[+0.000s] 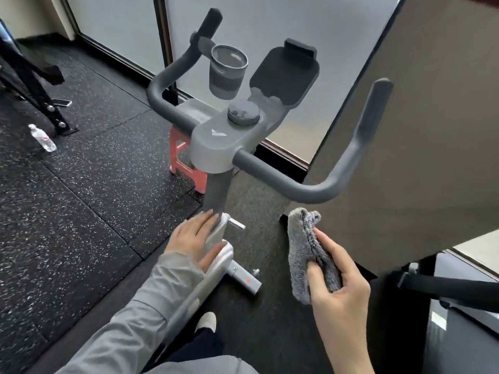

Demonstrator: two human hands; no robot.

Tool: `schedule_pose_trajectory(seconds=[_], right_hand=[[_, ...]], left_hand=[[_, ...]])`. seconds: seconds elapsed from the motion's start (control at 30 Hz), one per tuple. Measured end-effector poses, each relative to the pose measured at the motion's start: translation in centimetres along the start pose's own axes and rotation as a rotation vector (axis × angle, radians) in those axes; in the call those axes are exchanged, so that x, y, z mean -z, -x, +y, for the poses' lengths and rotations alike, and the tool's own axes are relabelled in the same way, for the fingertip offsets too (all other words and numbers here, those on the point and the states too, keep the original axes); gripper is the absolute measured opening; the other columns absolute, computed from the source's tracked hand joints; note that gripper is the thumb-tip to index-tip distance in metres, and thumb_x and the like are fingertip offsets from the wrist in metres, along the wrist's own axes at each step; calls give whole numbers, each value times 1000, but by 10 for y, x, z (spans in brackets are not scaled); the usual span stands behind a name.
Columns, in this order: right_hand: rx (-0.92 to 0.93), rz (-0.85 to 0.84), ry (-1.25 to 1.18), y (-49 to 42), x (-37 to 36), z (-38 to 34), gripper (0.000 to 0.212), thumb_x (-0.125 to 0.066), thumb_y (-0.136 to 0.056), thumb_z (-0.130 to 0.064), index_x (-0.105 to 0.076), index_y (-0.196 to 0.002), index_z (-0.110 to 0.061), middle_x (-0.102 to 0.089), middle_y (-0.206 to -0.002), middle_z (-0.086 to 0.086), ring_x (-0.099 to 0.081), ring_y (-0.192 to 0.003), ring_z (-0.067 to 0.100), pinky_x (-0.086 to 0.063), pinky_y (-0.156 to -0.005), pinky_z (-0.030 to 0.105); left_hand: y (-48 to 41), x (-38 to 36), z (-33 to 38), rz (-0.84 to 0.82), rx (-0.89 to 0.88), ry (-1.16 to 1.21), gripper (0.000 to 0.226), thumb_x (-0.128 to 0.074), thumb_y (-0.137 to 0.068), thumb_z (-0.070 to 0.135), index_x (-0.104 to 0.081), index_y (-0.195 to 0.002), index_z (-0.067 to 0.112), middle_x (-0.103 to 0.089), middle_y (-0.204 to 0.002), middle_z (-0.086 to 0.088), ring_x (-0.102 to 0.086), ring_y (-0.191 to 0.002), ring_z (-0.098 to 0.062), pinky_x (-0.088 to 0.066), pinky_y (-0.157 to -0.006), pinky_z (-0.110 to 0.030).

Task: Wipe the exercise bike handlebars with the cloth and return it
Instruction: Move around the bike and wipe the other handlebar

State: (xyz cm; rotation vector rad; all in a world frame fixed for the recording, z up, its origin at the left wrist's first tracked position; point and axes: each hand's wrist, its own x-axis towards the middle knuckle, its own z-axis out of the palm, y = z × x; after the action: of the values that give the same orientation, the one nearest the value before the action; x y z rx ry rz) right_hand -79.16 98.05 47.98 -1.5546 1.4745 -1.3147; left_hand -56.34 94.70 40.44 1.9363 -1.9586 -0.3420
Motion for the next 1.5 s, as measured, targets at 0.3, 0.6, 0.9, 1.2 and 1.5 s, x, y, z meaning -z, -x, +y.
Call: schedule_pose_trajectory(seconds=[0.3, 0.6, 0.9, 1.2, 1.5], right_hand=[[220, 155, 220, -94, -85, -36, 37, -57, -79, 0, -67, -114, -5, -65, -114, 4, -58, -109, 2, -37, -99, 10], [280, -7, 489, -126, -152, -38, 42, -61, -71, 1, -65, -113, 0, -65, -109, 15, -60, -101, 29, -41, -95, 21], [370, -47, 603, -125, -120, -20, 49, -65, -63, 19, -66, -108, 0, -66, -106, 11, -55, -100, 24, -37, -95, 14], [422, 35, 673, -105, -45, 3, 37, -54, -74, 15, -68, -106, 3, -65, -108, 9, -54, -104, 19, -39, -99, 22], [543, -25, 702, -137, 14, 29, 31, -54, -84, 12, -67, -111, 4, -65, -114, 11, -54, -109, 23, -42, -99, 30]], left_hand=[[-105, 61, -1, 498, -326, 33, 50, -55, -82, 43, -65, -117, 8, -61, -126, -12, -55, -119, -28, -39, -97, -44], [-141, 62, -11, 375, -316, 69, 38, -54, -79, 36, -72, -105, 15, -68, -117, -4, -60, -114, -25, -32, -96, -37], [-139, 64, -4, 326, -278, 88, 44, -61, -74, 48, -73, -102, 16, -67, -116, -6, -59, -115, -25, -29, -101, -39], [-139, 55, 40, 197, -484, 158, 47, -59, -70, 55, -76, -92, 17, -73, -93, 1, -68, -98, -20, -30, -101, -40], [-140, 30, 93, 57, -567, 212, 51, -52, -67, 62, -75, -86, 21, -72, -76, 7, -70, -71, -14, -37, -82, -32]])
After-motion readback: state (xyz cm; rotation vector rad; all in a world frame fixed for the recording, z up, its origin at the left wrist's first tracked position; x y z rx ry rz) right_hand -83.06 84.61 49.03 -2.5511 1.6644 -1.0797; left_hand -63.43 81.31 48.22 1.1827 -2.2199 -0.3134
